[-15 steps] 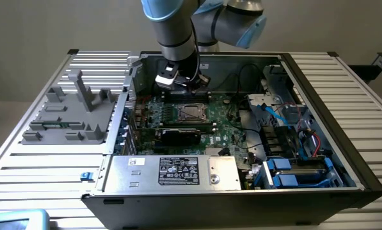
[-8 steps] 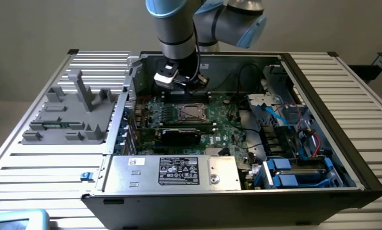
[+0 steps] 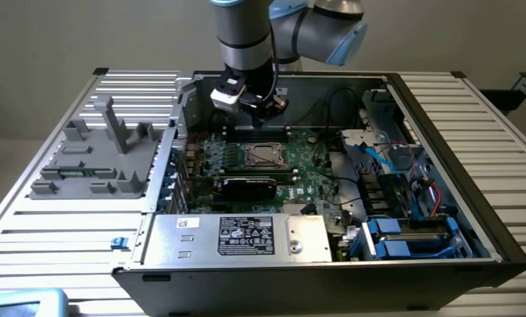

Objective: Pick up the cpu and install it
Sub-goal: 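Install the first cpu locking lever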

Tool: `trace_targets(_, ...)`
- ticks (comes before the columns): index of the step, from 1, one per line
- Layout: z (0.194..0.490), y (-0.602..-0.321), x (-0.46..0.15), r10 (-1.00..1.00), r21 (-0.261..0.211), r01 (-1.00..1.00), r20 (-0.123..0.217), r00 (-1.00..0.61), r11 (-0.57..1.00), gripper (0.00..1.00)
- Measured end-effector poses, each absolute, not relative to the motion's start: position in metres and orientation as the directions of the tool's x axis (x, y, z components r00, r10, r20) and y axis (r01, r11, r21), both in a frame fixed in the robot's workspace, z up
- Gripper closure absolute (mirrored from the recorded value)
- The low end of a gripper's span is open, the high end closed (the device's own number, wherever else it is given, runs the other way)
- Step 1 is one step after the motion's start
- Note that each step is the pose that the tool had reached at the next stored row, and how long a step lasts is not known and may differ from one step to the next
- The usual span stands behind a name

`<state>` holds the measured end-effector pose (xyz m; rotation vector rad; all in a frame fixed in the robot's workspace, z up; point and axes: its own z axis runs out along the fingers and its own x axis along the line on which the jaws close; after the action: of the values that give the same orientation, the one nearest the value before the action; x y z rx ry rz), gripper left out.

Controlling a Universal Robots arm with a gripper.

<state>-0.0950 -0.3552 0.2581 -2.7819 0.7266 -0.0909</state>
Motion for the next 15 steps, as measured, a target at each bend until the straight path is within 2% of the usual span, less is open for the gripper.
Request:
trace_targets(5, 0.269, -0.358, -0.094, -0.488, -0.258, -0.477, -0.024, 0.872, -0.840, 0.89)
trace_targets(8, 0.269, -0.358, -0.094, -0.486, -0.233, -0.482, -0.045, 0.873, -0.844, 0.89)
trace_targets(11, 0.270, -0.358, -0.094, -0.477, -0.211, -0.474, -0.038, 0.878, -0.855, 0.89)
trace_targets(15, 0.277, -0.358, -0.094, -0.451, -0.206, -0.448, -0.035, 0.892, -0.870, 0.89)
